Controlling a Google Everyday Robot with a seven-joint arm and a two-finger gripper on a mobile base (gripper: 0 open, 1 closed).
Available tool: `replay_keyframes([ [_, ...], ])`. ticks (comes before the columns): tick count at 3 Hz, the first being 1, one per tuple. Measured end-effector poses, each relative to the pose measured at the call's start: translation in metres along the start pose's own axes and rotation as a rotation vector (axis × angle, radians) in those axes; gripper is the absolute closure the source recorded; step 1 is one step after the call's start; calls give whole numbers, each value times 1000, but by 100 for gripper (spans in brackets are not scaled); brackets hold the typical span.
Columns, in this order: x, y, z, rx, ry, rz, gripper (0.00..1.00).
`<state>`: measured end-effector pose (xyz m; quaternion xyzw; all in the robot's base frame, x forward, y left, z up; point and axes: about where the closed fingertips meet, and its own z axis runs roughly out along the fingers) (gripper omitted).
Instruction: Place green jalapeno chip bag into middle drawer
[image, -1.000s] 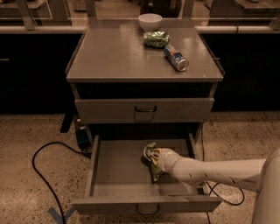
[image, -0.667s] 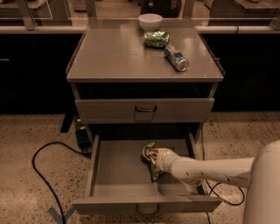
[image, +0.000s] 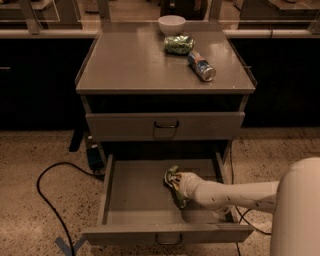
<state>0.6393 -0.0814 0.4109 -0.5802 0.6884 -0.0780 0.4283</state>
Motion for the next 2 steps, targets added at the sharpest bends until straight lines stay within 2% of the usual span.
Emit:
replay_keyframes([
  [2, 0, 0, 0, 0, 0, 0, 36],
])
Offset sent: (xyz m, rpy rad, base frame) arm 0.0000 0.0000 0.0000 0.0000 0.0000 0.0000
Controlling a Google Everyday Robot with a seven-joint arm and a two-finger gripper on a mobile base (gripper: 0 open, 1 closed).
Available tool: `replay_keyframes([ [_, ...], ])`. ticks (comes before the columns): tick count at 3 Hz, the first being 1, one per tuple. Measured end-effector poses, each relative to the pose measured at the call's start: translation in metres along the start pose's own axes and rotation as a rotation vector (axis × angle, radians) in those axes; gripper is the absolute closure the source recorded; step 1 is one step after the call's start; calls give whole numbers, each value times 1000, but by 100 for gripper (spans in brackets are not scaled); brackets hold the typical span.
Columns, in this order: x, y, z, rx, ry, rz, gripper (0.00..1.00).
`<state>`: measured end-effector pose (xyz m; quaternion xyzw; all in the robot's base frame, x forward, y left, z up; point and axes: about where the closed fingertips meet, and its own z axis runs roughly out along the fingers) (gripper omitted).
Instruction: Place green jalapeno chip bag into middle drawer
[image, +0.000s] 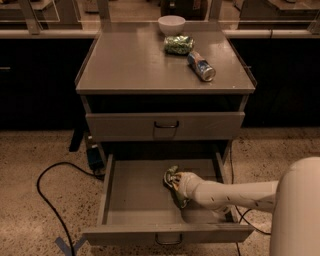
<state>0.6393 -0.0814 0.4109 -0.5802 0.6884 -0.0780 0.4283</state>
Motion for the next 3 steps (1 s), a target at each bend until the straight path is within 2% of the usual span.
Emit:
replay_keyframes([
  [1, 0, 0, 0, 0, 0, 0, 13],
  [2, 0, 0, 0, 0, 0, 0, 0],
  [3, 0, 0, 0, 0, 0, 0, 0],
])
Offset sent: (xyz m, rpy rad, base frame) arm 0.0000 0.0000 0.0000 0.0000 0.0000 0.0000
